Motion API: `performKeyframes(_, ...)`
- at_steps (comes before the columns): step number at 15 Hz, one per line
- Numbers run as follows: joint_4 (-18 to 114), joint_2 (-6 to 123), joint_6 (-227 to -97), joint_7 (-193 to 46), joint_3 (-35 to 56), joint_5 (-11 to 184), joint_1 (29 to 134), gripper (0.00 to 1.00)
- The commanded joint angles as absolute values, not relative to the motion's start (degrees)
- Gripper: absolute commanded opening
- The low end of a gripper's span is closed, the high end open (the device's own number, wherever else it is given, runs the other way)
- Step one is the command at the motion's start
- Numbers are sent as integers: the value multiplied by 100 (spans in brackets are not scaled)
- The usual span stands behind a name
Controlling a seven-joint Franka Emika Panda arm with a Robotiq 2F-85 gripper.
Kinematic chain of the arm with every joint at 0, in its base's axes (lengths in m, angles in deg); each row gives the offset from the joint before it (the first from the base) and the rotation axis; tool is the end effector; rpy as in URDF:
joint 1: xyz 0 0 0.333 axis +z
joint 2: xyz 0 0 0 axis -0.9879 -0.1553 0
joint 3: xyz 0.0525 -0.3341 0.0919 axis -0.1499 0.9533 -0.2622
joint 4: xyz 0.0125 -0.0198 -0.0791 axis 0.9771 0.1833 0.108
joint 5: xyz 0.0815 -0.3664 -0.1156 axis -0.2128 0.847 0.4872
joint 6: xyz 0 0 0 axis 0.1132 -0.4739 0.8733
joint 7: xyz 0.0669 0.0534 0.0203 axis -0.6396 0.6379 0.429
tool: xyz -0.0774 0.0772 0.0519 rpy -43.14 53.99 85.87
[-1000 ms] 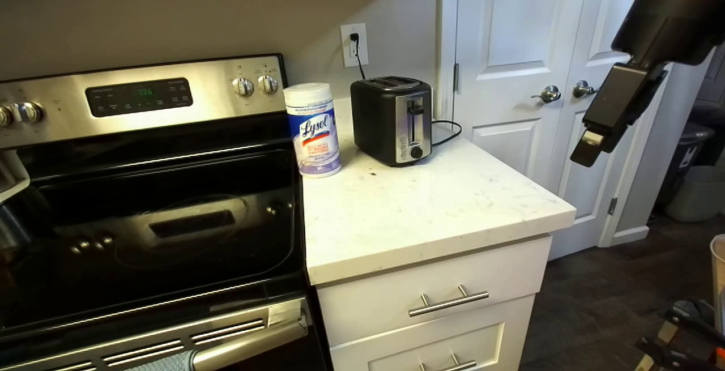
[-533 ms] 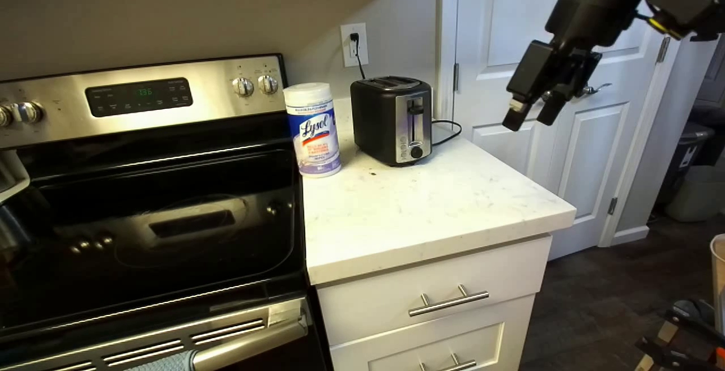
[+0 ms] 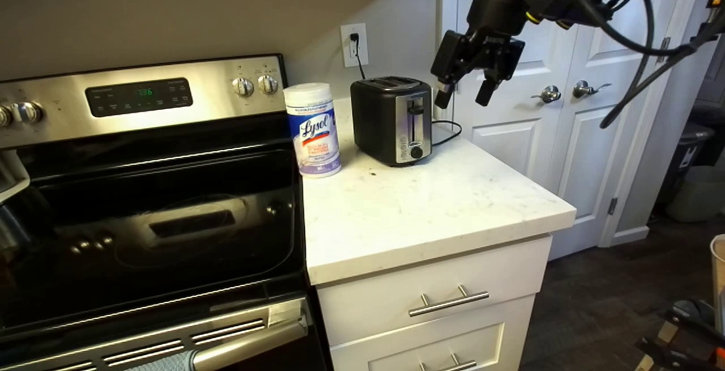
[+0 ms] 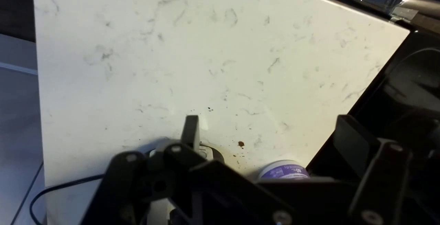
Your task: Push the lever on the toaster downwards.
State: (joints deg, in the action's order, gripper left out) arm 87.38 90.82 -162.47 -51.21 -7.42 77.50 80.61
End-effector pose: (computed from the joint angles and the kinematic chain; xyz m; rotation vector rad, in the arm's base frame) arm 0.4721 0.1222 0.5080 -2.9508 0.4425 -0.4461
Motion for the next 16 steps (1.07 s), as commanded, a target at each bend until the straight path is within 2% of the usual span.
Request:
performKeyframes(1, 7930, 8305, -16205, -4681, -679, 8185, 8072, 100)
performKeyframes(2, 7746, 8163, -16159, -4640, -620, 8262, 8087, 75)
performKeyframes(3, 7578, 8029, -16111, -4626, -551, 8301, 8107, 74)
performKeyframes(13, 7111, 7507, -16113, -4669, 55, 8309, 8209, 7)
performKeyframes(14, 7115, 7470, -16151, -4694, 92, 8304, 8211, 2)
performKeyframes(16, 7077, 7387, -16189, -4775, 159, 8258, 8207, 0)
